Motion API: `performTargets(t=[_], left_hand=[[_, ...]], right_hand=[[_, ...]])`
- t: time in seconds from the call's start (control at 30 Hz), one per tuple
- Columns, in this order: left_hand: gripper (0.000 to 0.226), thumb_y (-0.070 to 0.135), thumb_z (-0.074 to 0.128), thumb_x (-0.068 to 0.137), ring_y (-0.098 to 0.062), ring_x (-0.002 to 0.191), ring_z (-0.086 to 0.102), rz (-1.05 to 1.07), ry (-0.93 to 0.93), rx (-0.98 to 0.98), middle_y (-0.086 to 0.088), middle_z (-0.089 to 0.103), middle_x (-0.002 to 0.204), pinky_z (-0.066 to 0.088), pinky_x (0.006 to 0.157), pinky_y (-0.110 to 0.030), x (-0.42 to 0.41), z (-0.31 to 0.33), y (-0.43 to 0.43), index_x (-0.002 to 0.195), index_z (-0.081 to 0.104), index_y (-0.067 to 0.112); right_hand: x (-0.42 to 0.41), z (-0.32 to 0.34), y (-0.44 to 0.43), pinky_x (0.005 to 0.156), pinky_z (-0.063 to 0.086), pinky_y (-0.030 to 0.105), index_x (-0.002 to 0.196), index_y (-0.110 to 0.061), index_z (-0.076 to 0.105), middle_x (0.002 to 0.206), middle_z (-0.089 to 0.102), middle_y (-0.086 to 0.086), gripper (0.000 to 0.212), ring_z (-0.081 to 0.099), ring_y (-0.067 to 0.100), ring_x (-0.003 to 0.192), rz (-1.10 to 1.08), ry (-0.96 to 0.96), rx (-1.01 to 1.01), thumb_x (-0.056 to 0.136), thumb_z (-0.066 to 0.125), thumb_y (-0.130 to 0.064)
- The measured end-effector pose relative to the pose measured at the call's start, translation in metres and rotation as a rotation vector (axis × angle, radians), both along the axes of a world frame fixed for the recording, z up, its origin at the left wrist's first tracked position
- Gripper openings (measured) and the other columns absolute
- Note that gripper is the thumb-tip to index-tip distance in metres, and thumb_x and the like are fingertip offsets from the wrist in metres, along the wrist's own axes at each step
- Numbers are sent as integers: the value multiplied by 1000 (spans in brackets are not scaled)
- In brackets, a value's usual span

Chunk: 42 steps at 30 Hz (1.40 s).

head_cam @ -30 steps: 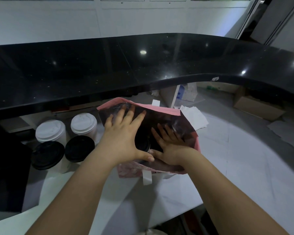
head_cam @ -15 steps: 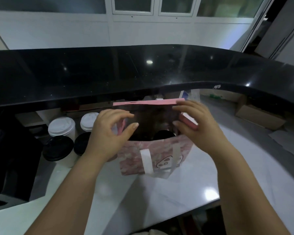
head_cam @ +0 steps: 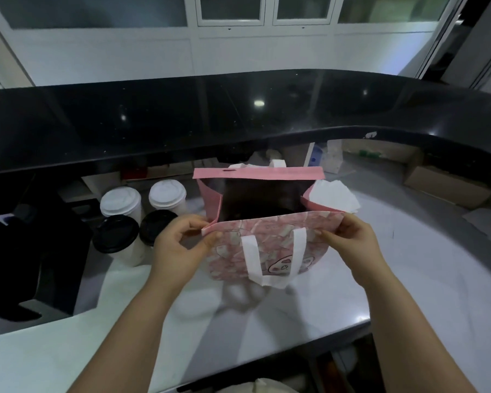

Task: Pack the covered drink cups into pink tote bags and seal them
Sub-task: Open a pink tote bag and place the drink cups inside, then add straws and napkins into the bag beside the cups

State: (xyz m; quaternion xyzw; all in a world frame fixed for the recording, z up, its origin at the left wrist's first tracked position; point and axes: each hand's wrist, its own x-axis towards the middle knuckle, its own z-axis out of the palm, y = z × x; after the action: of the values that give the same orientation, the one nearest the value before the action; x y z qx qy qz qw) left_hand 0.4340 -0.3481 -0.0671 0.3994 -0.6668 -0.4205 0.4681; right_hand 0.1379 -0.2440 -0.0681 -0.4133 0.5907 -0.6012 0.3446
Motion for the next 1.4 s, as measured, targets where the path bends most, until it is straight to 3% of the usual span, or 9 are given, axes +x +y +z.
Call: performTargets(t=[0.13, 0.27, 0.4, 0.6, 0.73, 0.97, 1.07, 1.23, 1.4], left_hand=[[13, 23, 82, 69, -18, 94, 68, -23, 5, -109, 3, 71, 97, 56, 83, -41, 19, 3, 3, 75, 71, 18], [21, 37, 92, 59, -9, 87, 69, -200, -97, -32, 6, 73, 91, 51, 81, -19, 47, 11, 13, 66, 73, 31], [35, 50, 90, 50, -14, 91, 70, -344, -195, 131, 0, 74, 92, 52, 84, -20, 73, 18, 20, 71, 75, 27], [44, 49, 83, 61, -20, 101, 69, -363, -188, 226, -5, 73, 103, 51, 91, -29, 89, 28, 14, 97, 74, 25], [38, 61, 67, 80, -16, 103, 68, -203, -148, 195, 1, 74, 108, 54, 84, -24, 96, 29, 4, 103, 74, 31], [21, 22, 68, 91, -4, 97, 66, 148, -262, 68, 17, 72, 100, 52, 90, -38, 72, 22, -44, 98, 72, 41], [21, 24, 67, 90, -1, 100, 62, 204, -415, -14, 30, 64, 101, 51, 94, -40, 55, 20, -73, 103, 66, 41], [17, 30, 68, 88, -20, 111, 58, 68, -596, -40, 2, 64, 117, 48, 95, -42, 18, 18, -119, 105, 67, 33], [38, 38, 72, 86, -19, 114, 57, -111, -895, -246, 2, 66, 120, 45, 96, -35, -7, 24, -155, 120, 67, 22]], right_hand=[[1, 3, 5, 73, 56, 26, 90, -13, 76, 92, 75, 9, 30, 72, 22, 88, 131, -70, 47, 73, 72, 11], [-5, 14, 6, 73, 57, 29, 78, 0, 67, 84, 73, 13, 13, 70, 25, 83, 354, 66, 238, 75, 73, 10], [-11, 29, 5, 75, 55, 32, 72, -9, 65, 85, 66, 20, 15, 65, 23, 80, 646, 115, 325, 70, 77, -1], [-38, 32, -9, 85, 55, 32, 112, -5, 61, 110, 67, 15, 47, 65, 27, 103, 765, 164, 434, 69, 81, -4], [-57, 34, -17, 91, 52, 42, 118, -10, 62, 115, 65, 16, 43, 63, 31, 109, 686, 106, 310, 77, 74, -18], [-43, 31, -54, 77, 56, 23, 103, -26, 71, 103, 72, 4, 23, 69, 21, 97, 336, 120, 156, 80, 65, -27], [-34, 21, -75, 85, 54, 34, 99, -25, 71, 100, 73, 2, 16, 67, 21, 96, 252, 113, 132, 88, 63, -15], [-31, 15, -114, 64, 49, 12, 92, -27, 72, 98, 74, 4, 28, 67, 6, 80, 248, 138, 155, 91, 61, -1], [-30, 12, -167, 78, 53, 27, 91, -34, 71, 96, 73, -6, 22, 67, 11, 89, 359, 371, 234, 85, 72, -12]])
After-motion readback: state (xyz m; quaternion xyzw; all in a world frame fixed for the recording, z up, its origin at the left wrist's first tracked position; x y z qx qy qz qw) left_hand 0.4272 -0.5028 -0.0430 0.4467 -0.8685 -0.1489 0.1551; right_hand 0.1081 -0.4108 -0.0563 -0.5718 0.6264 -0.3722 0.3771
